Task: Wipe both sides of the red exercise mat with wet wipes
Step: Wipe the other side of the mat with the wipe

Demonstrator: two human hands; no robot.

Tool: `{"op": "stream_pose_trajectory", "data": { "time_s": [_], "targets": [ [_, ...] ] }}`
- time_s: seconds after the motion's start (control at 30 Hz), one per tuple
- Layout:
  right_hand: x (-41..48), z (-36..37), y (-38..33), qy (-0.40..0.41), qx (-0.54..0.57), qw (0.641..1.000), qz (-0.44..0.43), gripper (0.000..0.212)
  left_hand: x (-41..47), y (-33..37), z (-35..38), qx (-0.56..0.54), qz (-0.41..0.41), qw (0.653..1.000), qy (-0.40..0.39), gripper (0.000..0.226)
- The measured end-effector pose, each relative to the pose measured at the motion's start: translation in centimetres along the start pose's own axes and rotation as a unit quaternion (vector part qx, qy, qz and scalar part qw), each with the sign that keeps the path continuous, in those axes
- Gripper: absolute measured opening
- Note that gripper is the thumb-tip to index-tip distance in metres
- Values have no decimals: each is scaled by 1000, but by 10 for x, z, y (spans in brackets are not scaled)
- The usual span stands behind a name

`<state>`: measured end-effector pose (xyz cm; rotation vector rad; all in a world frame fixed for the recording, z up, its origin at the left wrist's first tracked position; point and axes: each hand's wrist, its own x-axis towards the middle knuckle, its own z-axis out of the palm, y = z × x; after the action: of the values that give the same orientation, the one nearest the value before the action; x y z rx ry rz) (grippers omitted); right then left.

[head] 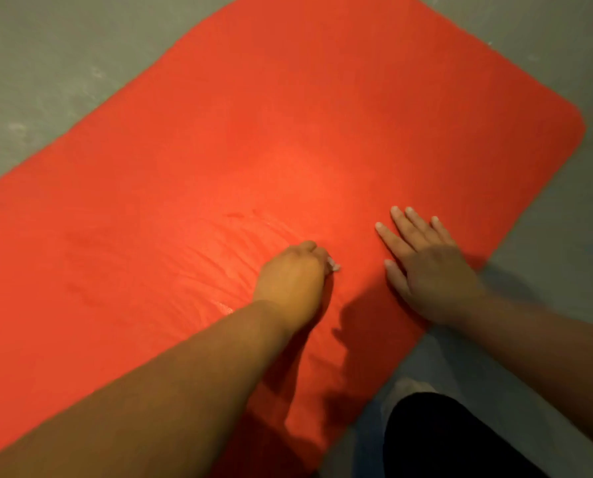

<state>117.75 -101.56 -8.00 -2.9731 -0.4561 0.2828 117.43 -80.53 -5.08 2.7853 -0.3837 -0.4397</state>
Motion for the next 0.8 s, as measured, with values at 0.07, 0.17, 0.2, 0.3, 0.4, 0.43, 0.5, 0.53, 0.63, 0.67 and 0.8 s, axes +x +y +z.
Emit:
{"op": "stream_pose_trajectory", "data": {
  "time_s": [0.07,0.17,0.2,0.3,0.4,0.43,0.5,0.53,0.63,0.67,0.8],
  "targets": [
    [-4,1,-18,39,39,998,-8,55,-5,0,3,-28,5,999,-31,35],
    [-11,7,-53,73,129,988,-48,51,-7,-11,-4,-54,-28,997,-38,32],
    [-11,12,-64,71,163,982,-71,44,-11,-11,-7,-51,-32,997,-47,26],
    [2,26,-80,61,211,969,-114,30,-28,-15,-15,9,-56,996,-74,21],
    [3,31,-75,48,210,966,-141,32,-49,-26,-21,59,-54,992,-98,25],
    [-2,31,-72,52,206,965,-154,30,-56,-27,-20,67,-39,989,-126,39],
    [-7,29,-59,42,199,963,-175,20,-67,-26,-15,70,-33,978,-194,77],
    [-5,27,-49,52,192,964,-177,11,-69,-24,-13,69,-55,971,-221,92],
    [20,10,-8,135,217,967,-2,7,-66,-24,-4,66,-102,959,-255,109],
    [30,4,5,157,225,957,95,7,-65,-25,-3,73,-102,957,-261,111],
    [27,6,-19,77,204,970,104,14,-63,-26,-3,91,-94,953,-272,114]
  ]
}}
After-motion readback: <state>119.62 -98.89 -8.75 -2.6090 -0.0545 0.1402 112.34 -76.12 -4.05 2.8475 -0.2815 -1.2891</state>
